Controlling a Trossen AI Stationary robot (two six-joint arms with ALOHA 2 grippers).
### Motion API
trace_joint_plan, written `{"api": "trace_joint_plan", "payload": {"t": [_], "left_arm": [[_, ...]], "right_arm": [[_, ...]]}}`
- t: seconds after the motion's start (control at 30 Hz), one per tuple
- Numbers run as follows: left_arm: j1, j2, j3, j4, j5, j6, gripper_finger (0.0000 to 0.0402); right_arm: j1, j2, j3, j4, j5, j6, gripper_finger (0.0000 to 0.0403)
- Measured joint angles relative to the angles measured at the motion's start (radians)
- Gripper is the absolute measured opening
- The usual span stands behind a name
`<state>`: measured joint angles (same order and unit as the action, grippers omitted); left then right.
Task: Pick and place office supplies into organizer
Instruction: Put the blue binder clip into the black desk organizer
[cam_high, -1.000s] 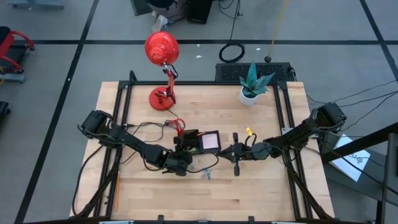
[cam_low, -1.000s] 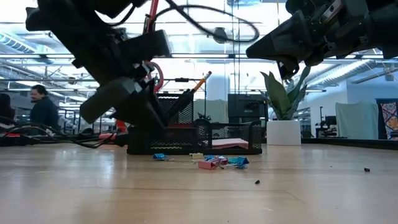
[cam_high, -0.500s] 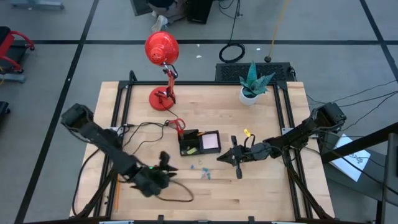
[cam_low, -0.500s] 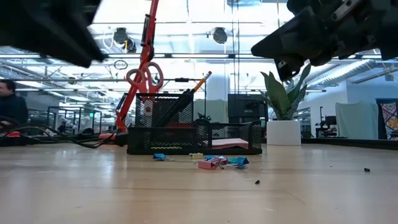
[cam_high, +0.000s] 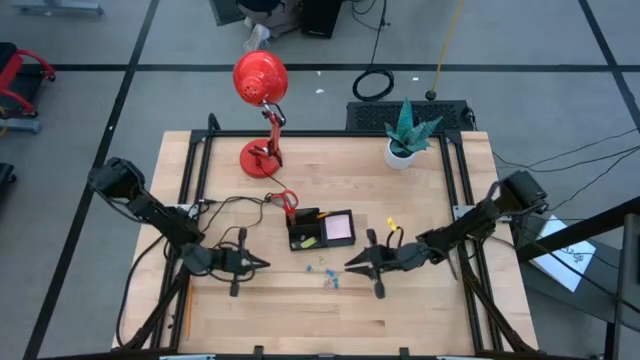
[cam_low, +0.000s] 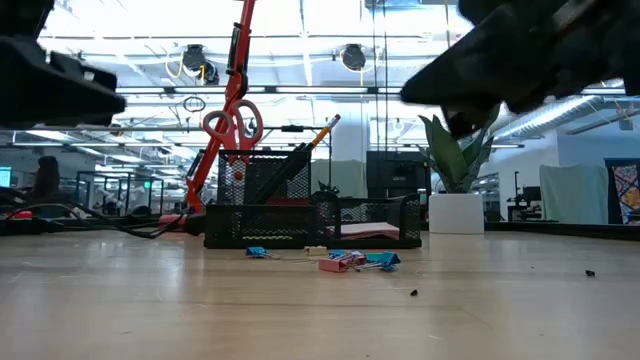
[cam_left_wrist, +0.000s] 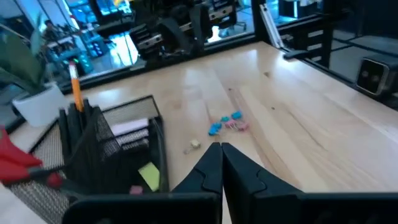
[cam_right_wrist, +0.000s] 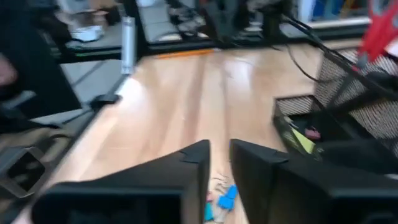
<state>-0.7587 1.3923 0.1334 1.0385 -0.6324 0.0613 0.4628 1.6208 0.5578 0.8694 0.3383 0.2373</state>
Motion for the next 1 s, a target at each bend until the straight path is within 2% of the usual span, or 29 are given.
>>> {"api": "trace_joint_plan", "payload": {"t": [0.2,0.37,0.63,1.0], "left_arm": [[0.003,0.000,-0.028,0.008,0.008,-0.040,0.0028],[0.003,0.001,-0.028,-0.013,0.005,-0.037,0.0030],[0.026,0.001,-0.028,-0.041,0.005,-0.048,0.0030],[0.045,0.001,-0.027,-0.033,0.005,-0.105,0.0031]], "right_arm": [[0.027,0.130,0.070,-0.002,0.024,0.083,0.0149],[0.063,0.237,0.176,-0.028,0.021,0.088,0.0191],[0.129,0.293,0.310,-0.324,0.030,0.084,0.0184],[0.122,0.293,0.311,-0.360,0.096,0.081,0.0156]]}}
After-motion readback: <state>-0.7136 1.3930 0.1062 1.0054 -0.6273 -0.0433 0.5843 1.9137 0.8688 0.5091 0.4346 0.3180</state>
